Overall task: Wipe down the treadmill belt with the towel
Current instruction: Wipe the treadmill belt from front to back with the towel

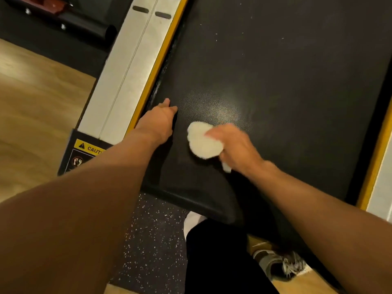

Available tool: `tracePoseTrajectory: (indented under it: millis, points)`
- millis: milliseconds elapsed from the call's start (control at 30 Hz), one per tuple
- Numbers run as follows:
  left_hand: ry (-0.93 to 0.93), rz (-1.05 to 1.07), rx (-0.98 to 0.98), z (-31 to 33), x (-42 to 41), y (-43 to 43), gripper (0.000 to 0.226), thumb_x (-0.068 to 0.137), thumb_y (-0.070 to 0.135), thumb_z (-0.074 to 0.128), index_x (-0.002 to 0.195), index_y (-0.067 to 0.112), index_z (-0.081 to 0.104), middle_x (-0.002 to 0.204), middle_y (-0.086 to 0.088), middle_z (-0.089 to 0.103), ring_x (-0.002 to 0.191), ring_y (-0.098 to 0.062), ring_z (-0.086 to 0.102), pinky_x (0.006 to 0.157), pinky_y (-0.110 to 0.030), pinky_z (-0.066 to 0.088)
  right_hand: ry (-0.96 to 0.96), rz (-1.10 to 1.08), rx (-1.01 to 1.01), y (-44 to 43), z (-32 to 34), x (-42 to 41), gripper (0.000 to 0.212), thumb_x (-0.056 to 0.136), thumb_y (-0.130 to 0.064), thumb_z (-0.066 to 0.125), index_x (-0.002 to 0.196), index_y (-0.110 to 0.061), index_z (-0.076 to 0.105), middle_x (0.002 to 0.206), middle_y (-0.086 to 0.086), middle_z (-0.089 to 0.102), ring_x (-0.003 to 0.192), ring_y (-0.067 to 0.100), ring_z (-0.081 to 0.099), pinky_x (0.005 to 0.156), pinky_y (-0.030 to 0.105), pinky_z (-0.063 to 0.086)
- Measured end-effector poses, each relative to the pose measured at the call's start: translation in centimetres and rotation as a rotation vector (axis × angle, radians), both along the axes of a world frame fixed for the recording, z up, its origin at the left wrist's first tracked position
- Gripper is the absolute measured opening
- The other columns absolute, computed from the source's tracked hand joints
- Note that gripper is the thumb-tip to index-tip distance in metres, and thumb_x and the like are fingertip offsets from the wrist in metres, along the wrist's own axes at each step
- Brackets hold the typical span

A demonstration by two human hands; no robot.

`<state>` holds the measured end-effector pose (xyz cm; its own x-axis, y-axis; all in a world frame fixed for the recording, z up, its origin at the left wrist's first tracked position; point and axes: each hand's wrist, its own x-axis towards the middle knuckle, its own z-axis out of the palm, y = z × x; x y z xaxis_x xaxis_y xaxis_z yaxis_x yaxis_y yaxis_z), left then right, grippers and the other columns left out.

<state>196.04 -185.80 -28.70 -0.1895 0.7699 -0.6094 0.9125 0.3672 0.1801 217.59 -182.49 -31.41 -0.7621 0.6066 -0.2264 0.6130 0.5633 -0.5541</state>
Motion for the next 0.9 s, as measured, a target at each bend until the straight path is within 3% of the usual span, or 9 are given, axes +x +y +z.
tracePoseTrajectory:
  millis: [100,167,233,367,467,567,667,767,900]
  points:
    - [0.017,-0.004,-0.008,-0.4,0.2,-0.1,0.069,0.092,0.004,0.06,0.152,0.015,0.028,0.163,-0.01,0.008,0.145,-0.033,0.026,0.114,-0.043,0.03,-0.071,-0.312,0.204,5.2,-0.6,1.6,0.054,0.069,0.007,0.055,0.118,-0.013,0.066,0.119,0.009,0.064,0.102,0.037,0.056,0.087,0.034,0.04]
    - [0.021,-0.005,-0.033,-0.6,0.3,-0.2,0.071,0.094,0.016,0.062,0.153,0.015,0.023,0.163,-0.009,0.005,0.147,-0.033,0.02,0.115,-0.043,0.027,-0.093,-0.395,0.217,4.9,-0.9,2.0,0.054,0.07,0.007,0.054,0.118,-0.014,0.066,0.12,0.009,0.064,0.103,0.038,0.055,0.087,0.041,0.043]
    - [-0.002,-0.013,-0.08,-0.8,0.5,-0.3,0.082,0.09,0.024,0.066,0.155,0.021,0.017,0.163,-0.01,-0.001,0.149,-0.033,0.012,0.116,-0.046,0.024,0.032,-0.293,0.195,1.4,-1.3,2.1,0.049,0.067,-0.001,0.05,0.111,-0.013,0.069,0.113,0.008,0.068,0.098,0.039,0.06,0.082,0.047,0.046]
    - [0.002,-0.054,-0.125,-0.6,1.2,0.0,0.089,0.086,0.031,0.07,0.154,0.038,0.012,0.161,-0.018,-0.006,0.148,-0.038,0.004,0.117,-0.053,0.023,0.011,0.004,0.146,-2.7,-1.9,2.8,0.053,0.06,-0.002,0.069,0.111,-0.019,0.07,0.115,0.001,0.068,0.1,0.032,0.059,0.079,0.036,0.033]
    - [0.011,-0.048,-0.104,-0.7,2.2,0.4,0.089,0.086,0.033,0.071,0.154,0.038,0.013,0.161,-0.017,-0.005,0.148,-0.042,0.003,0.116,-0.056,0.024,-0.041,-0.203,0.193,1.8,-1.3,3.4,0.062,0.059,0.008,0.06,0.115,-0.017,0.068,0.118,0.003,0.066,0.103,0.034,0.055,0.079,0.034,0.028]
    - [0.032,-0.078,-0.081,-1.1,3.2,0.1,0.092,0.085,0.034,0.071,0.153,0.038,0.011,0.162,-0.012,-0.007,0.147,-0.042,0.0,0.112,-0.06,0.026,-0.109,-0.458,0.214,4.8,-1.0,4.1,0.062,0.065,0.012,0.055,0.117,-0.019,0.068,0.12,0.002,0.065,0.105,0.035,0.052,0.086,0.036,0.034]
    - [0.063,-0.095,-0.11,-1.2,4.1,-0.1,0.098,0.085,0.031,0.073,0.155,0.035,0.004,0.162,-0.012,-0.011,0.147,-0.043,-0.002,0.111,-0.059,0.025,-0.019,-0.32,0.138,0.0,-0.7,4.0,0.05,0.065,0.005,0.059,0.109,-0.015,0.071,0.109,0.009,0.068,0.096,0.039,0.057,0.082,0.047,0.046]
    - [0.095,-0.114,-0.153,-0.8,4.3,0.0,0.104,0.084,0.028,0.074,0.155,0.034,-0.002,0.161,-0.013,-0.015,0.147,-0.043,-0.002,0.111,-0.06,0.027,-0.016,-0.057,0.057,-4.6,-0.6,5.3,0.053,0.062,0.0,0.058,0.112,-0.015,0.07,0.113,0.007,0.068,0.098,0.037,0.058,0.078,0.042,0.044]
    - [0.11,-0.146,-0.169,-0.7,4.5,0.3,0.107,0.082,0.024,0.075,0.155,0.032,-0.002,0.161,-0.015,-0.015,0.146,-0.045,-0.002,0.11,-0.06,0.028,-0.112,-0.371,0.119,1.4,-1.0,6.0,0.048,0.076,0.0,0.055,0.116,-0.025,0.066,0.115,0.003,0.062,0.106,0.029,0.054,0.088,0.042,0.047]
